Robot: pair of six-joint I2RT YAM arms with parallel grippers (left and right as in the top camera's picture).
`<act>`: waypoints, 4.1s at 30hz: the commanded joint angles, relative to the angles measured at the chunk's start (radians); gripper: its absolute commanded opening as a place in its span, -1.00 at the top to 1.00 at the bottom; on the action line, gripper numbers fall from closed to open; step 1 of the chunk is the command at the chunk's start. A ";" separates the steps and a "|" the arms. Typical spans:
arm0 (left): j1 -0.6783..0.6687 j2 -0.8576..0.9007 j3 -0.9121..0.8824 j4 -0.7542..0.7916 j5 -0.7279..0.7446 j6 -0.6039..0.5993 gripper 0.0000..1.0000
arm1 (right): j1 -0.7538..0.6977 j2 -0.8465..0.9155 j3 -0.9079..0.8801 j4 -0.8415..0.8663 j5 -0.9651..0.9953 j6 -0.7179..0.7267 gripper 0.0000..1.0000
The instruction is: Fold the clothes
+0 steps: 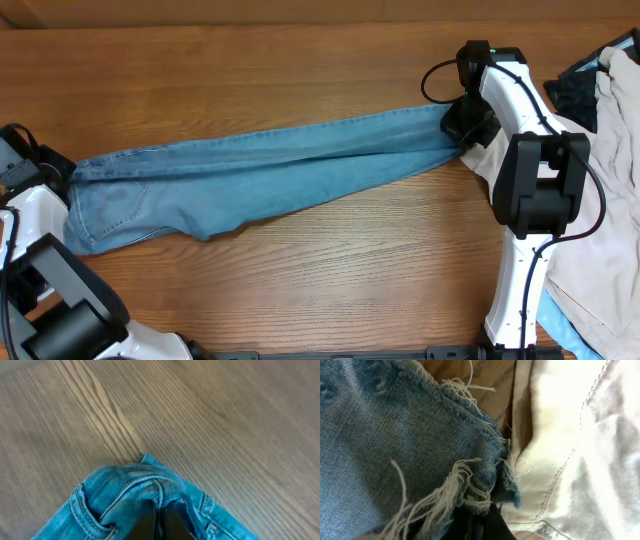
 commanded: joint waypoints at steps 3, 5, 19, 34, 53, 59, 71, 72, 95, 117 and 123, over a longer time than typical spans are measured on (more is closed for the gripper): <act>0.019 0.041 0.025 0.063 -0.025 0.035 0.92 | -0.007 0.003 -0.036 0.014 0.117 0.014 0.92; 0.019 0.041 0.027 0.081 -0.014 0.053 0.92 | -0.005 0.003 -0.036 0.037 0.101 0.008 0.92; 0.013 0.041 0.034 0.054 0.042 0.071 0.71 | 0.003 -0.163 -0.003 0.169 0.054 -0.171 0.40; 0.012 0.041 0.034 -0.025 0.126 0.071 0.44 | -0.002 -0.126 -0.032 0.299 -0.072 -0.502 0.08; 0.010 0.041 0.034 -0.038 0.134 0.070 0.42 | -0.029 -0.007 -0.033 0.256 -0.195 -0.546 0.31; 0.010 0.041 0.034 -0.039 0.134 0.070 0.42 | -0.029 -0.007 -0.037 0.257 -0.208 -0.545 0.66; 0.010 0.041 0.034 -0.042 0.135 0.070 0.41 | -0.055 -0.048 0.019 0.280 -0.022 -0.415 0.92; 0.010 0.041 0.034 -0.042 0.135 0.070 0.41 | -0.060 -0.052 0.031 0.289 0.002 -0.400 0.92; 0.006 0.015 0.099 -0.020 0.209 0.150 -0.18 | -0.103 -0.053 0.061 0.275 0.033 -0.402 0.85; 0.000 -0.049 0.190 -0.463 0.211 0.060 0.41 | -0.103 -0.053 0.060 0.251 0.033 -0.406 0.80; -0.005 -0.049 0.189 -0.446 0.220 0.058 0.92 | -0.103 -0.053 0.058 0.249 0.033 -0.405 0.79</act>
